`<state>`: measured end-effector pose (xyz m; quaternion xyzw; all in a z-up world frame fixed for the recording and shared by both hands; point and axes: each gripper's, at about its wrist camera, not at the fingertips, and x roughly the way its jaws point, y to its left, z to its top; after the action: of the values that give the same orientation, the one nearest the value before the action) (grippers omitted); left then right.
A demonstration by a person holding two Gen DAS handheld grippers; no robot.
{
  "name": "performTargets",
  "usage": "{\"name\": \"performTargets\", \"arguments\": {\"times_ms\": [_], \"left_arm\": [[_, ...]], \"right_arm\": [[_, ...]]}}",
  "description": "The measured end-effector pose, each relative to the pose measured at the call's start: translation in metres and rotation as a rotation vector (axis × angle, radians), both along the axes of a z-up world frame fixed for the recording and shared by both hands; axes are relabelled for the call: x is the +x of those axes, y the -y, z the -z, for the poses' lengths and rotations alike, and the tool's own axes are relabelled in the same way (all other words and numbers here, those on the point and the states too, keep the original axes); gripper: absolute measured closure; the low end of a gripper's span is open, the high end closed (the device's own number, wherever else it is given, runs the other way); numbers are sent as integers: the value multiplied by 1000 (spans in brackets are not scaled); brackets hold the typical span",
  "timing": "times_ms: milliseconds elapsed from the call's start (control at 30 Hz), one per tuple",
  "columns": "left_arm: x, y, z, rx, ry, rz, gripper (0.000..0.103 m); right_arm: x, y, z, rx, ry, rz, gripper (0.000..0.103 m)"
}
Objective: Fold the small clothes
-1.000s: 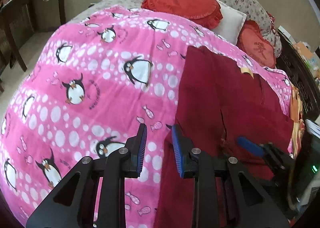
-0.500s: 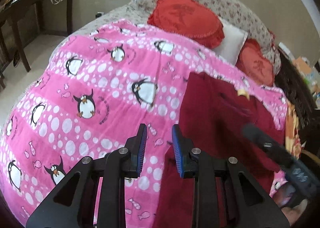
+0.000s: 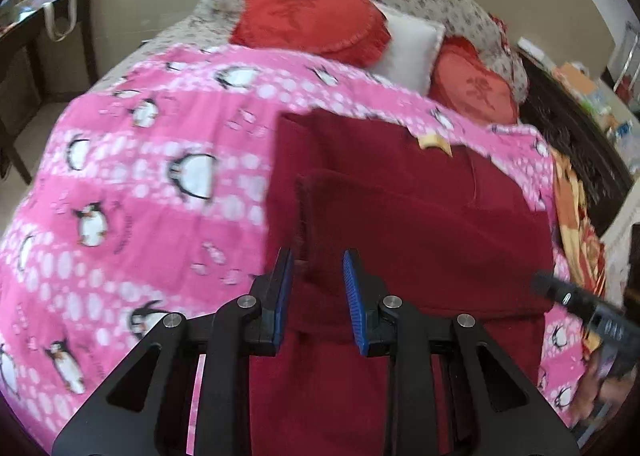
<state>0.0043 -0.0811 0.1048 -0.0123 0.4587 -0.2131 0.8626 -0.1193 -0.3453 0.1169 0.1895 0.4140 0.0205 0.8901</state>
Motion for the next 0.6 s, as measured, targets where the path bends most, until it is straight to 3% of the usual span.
{"name": "performTargets", "arguments": {"times_ms": [33,100,167,233,367,433,500,600], "left_arm": [[1,8,7,24,-5,5,71],[4,20,20,69,-1,7,45],[12,30,42,129,-52,6,45],[17,31,57,135,-111,5,45],[10,23,48,113,-93,1,45],[5,19,42,115,-80,-6,45],[0,15,40,117,-76,-5,45],[-10,12,36,127,-64,-4,45]], "right_arm": [[-1,13,3,-30,-18,36,71],[-3,42,17,-106,-75,112,71],[4,67,34,-131,-157,157,71],[0,82,36,-67,-122,174,71],[-13,72,18,-152,-120,181,71],[-22,66,12,-129,-95,152,71],[-27,60,14,-86,-94,125,69],[-27,52,31,-152,-129,138,68]]}}
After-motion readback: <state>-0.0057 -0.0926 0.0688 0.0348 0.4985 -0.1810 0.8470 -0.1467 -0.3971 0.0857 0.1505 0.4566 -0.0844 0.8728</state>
